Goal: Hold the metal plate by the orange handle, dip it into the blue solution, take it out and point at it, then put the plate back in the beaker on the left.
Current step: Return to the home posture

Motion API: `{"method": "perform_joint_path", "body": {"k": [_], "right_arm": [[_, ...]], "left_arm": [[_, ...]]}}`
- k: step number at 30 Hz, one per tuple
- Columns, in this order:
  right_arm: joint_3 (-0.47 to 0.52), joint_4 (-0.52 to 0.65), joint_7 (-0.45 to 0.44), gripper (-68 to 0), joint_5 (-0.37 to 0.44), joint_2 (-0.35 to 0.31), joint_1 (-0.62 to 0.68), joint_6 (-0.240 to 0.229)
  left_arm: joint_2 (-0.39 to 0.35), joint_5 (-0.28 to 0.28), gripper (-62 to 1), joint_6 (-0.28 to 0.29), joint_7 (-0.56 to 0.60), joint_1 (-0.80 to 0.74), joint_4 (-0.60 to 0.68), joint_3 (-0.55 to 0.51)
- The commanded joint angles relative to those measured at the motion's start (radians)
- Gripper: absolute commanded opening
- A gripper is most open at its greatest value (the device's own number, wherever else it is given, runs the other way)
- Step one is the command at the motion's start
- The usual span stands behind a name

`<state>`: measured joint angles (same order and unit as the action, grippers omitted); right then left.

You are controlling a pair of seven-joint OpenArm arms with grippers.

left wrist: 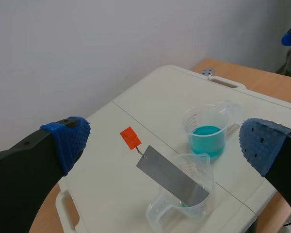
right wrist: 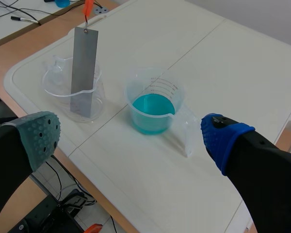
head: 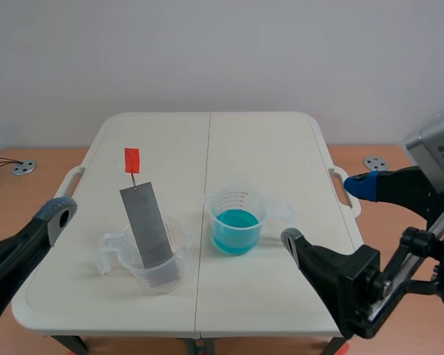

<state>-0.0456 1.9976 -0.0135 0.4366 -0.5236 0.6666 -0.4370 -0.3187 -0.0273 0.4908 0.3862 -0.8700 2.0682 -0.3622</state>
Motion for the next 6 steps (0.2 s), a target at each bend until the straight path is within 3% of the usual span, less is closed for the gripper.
{"method": "perform_joint_path", "body": {"k": [1,6], "right_arm": [[0.008,0.015,-0.006,-8.0,0.006,0.001,-0.010,0.003],[0.008,0.014,0.031,-8.0,-0.031,0.001,-0.010,0.003]], "left_arm": [[0.002,-0.006,1.4,-0.002,0.014,-0.002,0.007,-0.006],[0.002,-0.006,1.4,-0.002,0.014,0.001,0.007,-0.006]]}}
